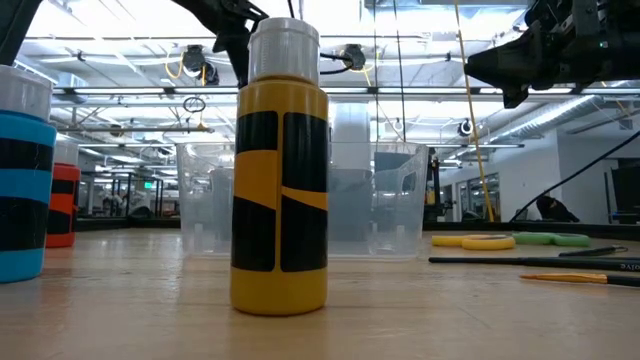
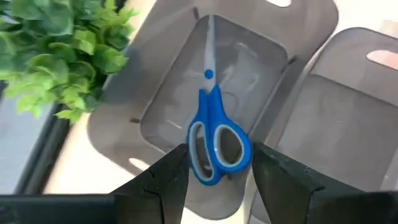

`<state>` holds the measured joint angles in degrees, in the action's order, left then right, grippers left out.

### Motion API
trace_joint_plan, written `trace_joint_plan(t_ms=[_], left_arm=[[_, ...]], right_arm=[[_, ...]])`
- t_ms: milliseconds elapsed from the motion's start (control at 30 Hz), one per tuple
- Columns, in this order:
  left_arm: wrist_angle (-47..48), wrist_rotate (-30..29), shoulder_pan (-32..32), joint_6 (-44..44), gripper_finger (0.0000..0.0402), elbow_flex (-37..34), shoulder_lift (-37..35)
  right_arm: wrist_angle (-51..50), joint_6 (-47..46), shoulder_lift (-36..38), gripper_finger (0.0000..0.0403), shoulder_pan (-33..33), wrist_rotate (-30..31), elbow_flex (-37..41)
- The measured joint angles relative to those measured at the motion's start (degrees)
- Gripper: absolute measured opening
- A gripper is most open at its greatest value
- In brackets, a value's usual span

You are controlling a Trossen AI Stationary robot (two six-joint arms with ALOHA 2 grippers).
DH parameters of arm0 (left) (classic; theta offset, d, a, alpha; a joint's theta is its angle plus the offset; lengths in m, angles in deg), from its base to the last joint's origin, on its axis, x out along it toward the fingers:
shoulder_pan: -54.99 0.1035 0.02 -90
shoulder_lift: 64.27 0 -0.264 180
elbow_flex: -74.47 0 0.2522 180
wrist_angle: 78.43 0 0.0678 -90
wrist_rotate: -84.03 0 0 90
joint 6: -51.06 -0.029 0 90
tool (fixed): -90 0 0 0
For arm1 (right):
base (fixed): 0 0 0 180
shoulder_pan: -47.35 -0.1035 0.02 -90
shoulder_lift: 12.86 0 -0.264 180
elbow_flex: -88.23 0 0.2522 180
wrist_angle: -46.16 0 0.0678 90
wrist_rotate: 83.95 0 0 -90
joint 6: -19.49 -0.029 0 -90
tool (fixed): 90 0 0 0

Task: Pick & Place Paint Supplies
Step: Adjust the blue scissors in the top black bin, then put the silver paintbrush into the bottom black bin

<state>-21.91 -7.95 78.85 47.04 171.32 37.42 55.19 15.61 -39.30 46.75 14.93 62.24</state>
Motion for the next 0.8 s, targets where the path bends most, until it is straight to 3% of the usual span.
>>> trace_joint_plan(t_ms=[233,433,533,700,800], left_arm=[[-4.64,6.98,-1.15,-0.02,0.0186,-0.11,-0.82],[-9.26,7.72,-7.07,0.23,0.0186,-1.91,-6.99],[-16.27,8.05,-11.07,0.02,0.0186,-8.02,-14.36],[-31.78,8.15,-16.09,1.51,0.0186,-26.16,-30.08],[-39.09,8.19,-17.8,3.79,0.0186,-36.23,-39.1]], right_arm=[[-4.23,-3.32,0.0,0.0061,-0.01,-0.03,0.0],[-6.47,-5.37,-0.14,0.0061,-0.01,-0.25,0.01],[-6.52,-5.98,-0.7,0.0061,-0.01,-2.83,0.02],[-4.52,-9.15,-2.45,0.0061,-0.19,-10.66,0.04],[-1.48,-12.88,-4.94,0.0061,-1.28,-11.2,0.03]])
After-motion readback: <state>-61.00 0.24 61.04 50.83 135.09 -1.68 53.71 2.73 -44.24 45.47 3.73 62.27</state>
